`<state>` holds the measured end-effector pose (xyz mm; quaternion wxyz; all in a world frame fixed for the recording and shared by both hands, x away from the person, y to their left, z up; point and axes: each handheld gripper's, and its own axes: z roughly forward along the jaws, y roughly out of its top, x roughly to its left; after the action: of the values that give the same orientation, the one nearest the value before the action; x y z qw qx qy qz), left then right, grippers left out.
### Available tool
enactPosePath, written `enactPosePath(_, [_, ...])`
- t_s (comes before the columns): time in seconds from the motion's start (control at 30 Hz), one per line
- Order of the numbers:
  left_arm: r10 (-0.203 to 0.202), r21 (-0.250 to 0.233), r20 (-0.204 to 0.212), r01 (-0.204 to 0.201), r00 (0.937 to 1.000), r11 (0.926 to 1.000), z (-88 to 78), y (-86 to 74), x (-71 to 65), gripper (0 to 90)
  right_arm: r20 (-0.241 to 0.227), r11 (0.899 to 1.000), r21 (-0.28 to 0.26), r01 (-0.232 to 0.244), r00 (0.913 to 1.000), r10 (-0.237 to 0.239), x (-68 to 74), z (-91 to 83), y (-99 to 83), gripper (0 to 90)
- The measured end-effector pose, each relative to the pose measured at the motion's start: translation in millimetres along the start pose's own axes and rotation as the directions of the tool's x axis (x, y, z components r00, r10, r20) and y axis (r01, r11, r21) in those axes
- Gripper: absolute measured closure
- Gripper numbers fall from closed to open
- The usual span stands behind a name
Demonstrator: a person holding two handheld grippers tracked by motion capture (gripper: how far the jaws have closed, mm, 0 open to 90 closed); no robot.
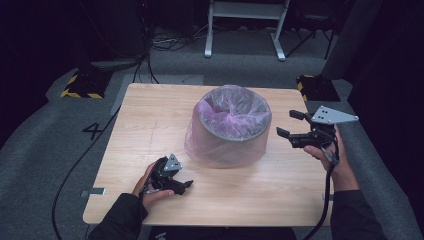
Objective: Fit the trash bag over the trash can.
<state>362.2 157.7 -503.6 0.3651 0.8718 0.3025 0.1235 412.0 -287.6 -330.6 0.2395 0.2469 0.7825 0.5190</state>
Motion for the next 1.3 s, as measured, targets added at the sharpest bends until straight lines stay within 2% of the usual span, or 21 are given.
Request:
enactPosePath(0.23, [0.0, 0.0, 0.0, 0.0, 1.0, 1.0, 0.0, -0.1, 0.0, 14.5, -0.005, 1.0, 0.002, 0.011, 0.9999, -0.011, 1.5, 5.8, 14.8, 21.2])
enactPosePath(0.53, [-0.001, 0.0, 0.0, 0.001, 1.0, 1.0, 0.0, -0.1, -0.1, 14.4, -0.019, 0.999, 0.024, 0.029, 0.9994, -0.029, 5.7, 23.0, 30.6, 21.5])
enactPosePath(0.7, [0.0, -0.001, 0.0, 0.0, 1.0, 1.0, 0.0, -0.1, 0.0, 14.5, -0.026, 0.998, 0.034, 0.046, 0.9986, -0.045, 9.3, 35.6, 39.9, 22.7])
enactPosePath(0.9, [-0.001, 0.0, 0.0, 0.001, 1.0, 1.0, 0.0, -0.1, -0.1, 14.5, -0.056, 0.997, 0.047, 0.061, 0.9968, -0.058, 15.2, 51.0, 48.8, 23.0])
enactPosePath(1.3, [0.0, 0.0, 0.0, 0.0, 1.0, 1.0, -0.1, -0.1, -0.1, 14.6, -0.082, 0.989, 0.115, 0.089, 0.9934, -0.08, 20.8, 83.3, 60.4, 22.3])
